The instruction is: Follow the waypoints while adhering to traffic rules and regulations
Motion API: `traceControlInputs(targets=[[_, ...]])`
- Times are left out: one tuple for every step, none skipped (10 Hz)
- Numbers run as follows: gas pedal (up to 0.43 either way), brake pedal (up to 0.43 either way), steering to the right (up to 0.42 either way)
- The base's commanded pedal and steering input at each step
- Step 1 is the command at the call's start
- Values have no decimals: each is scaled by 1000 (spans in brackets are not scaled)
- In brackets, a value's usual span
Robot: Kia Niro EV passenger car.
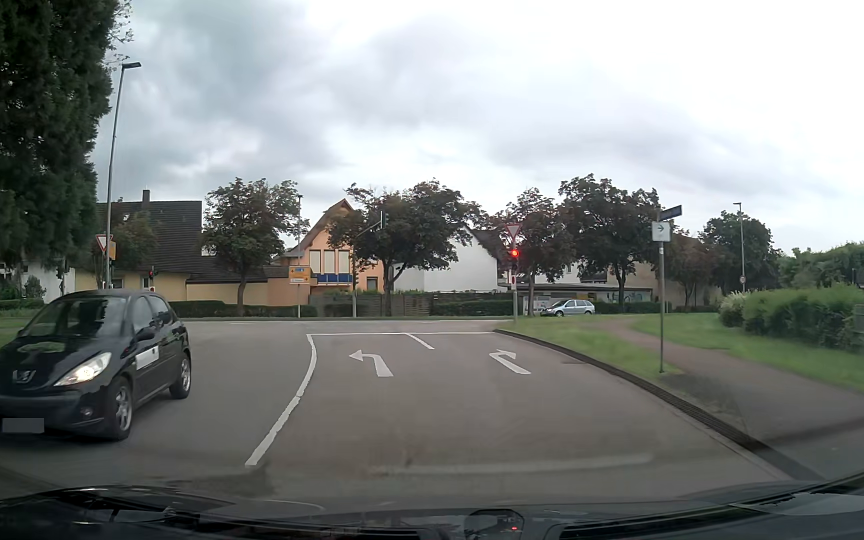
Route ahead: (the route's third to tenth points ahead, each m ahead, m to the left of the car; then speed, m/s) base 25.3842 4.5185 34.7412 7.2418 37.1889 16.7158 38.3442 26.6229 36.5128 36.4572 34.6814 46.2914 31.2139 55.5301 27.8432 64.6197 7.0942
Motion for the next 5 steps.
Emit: traceControlInputs(targets=[[0, 110, -71], [0, 122, -69], [0, 128, -65], [0, 140, -63], [0, 134, -65]])
